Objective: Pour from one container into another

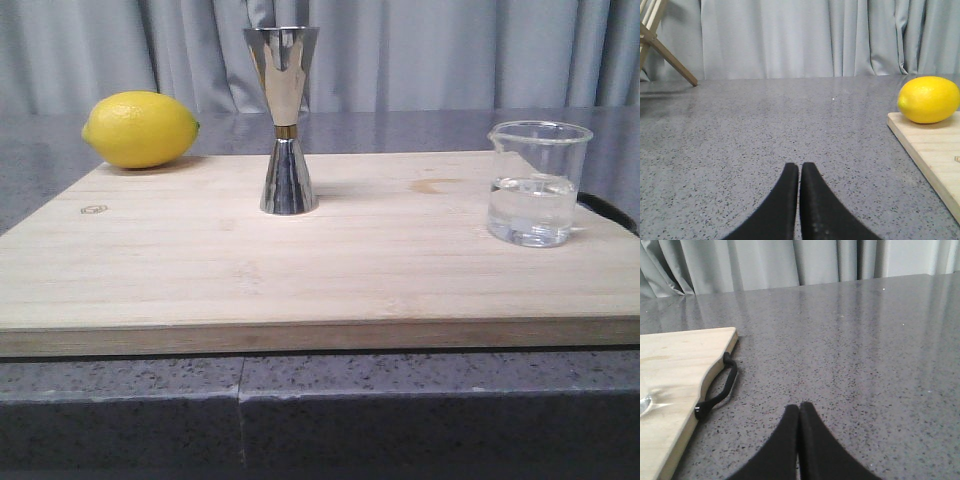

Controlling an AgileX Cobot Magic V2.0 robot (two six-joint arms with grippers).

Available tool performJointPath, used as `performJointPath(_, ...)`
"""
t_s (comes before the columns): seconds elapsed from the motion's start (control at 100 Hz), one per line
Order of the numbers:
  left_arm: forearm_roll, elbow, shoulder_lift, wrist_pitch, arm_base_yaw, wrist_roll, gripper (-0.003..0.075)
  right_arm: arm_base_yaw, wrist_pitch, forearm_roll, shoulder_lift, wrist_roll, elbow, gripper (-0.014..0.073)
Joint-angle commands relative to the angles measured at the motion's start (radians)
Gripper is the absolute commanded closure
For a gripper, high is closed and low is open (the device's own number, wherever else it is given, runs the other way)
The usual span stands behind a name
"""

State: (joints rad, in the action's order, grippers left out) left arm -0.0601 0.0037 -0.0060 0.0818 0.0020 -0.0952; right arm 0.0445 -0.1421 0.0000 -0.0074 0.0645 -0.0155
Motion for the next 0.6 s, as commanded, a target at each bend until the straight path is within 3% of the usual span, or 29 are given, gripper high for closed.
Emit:
performJointPath(0.0, 0.0, 0.003, -0.025, -0.082, -0.007, 0.007, 0.0739, -0.002, 0.092, -0.014, -0.022, -0.002, -0.027, 0.0665)
performJointPath(0.19, -0.007, 0.003, -0.025, -0.082, -0.007, 0.007, 0.0739, -0.002, 0.092, -0.014, -0.022, -0.002, -0.027, 0.0665)
performJointPath(0.59, -0.216, -0.011, -0.025, -0.137, -0.007, 0.007, 0.074, -0.002, 0.135, 0.081, -0.022, -0.002, -0.008, 0.0665)
